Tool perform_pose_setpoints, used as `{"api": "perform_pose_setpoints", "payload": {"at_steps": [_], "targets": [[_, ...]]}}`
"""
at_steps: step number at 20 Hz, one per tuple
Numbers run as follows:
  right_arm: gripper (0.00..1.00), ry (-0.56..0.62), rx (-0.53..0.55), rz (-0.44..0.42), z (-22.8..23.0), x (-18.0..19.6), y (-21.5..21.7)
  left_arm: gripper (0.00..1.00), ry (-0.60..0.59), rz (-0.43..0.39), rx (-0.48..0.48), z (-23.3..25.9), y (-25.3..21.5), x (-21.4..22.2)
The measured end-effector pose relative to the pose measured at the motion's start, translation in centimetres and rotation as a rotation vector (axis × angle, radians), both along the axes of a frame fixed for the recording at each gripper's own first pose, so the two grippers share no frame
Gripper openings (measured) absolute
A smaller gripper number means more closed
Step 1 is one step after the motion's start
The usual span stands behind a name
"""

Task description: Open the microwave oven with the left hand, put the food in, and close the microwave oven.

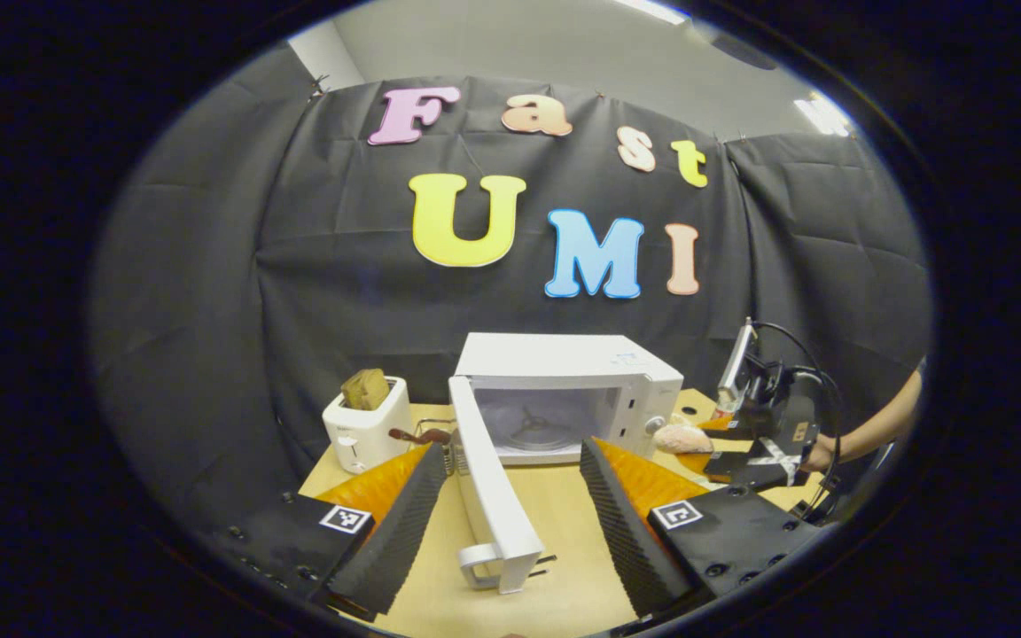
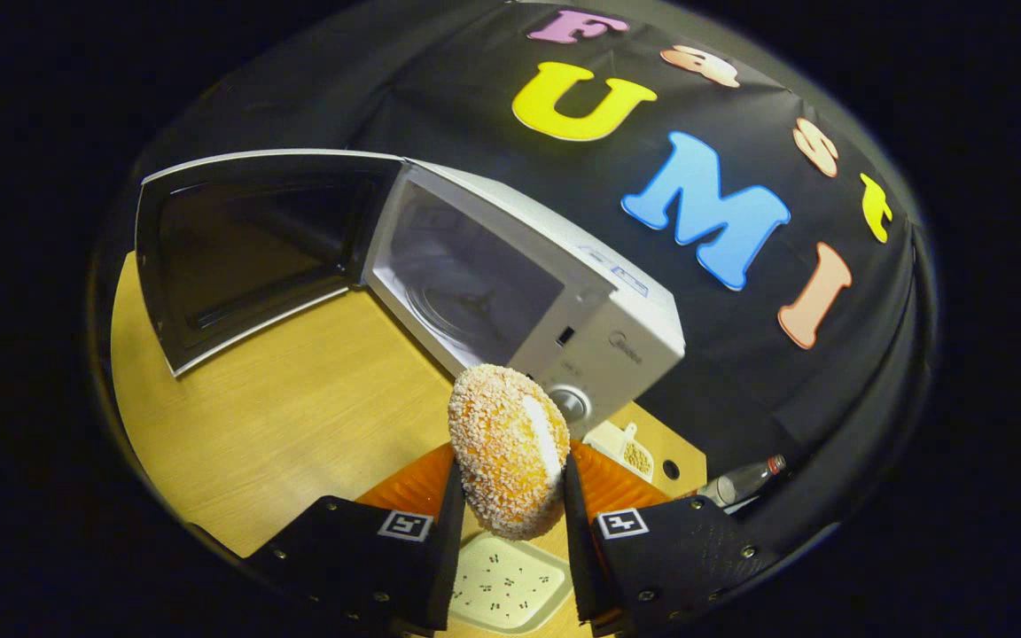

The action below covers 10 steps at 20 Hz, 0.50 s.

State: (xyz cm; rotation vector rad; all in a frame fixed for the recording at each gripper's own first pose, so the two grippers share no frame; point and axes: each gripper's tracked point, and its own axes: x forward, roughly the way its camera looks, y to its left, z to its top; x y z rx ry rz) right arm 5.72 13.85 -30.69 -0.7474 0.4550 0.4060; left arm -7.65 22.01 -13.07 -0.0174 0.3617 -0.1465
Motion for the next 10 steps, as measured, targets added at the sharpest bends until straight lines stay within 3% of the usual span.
{"api": "perform_pose_setpoints", "payload": {"at_steps": [10], "targets": [[0.53, -0.116, -0.087, 0.169, -1.9, 7.6, 9.7, 0.99, -0.011, 0.02, 0.035, 3.5, 1.7, -1.5]]}}
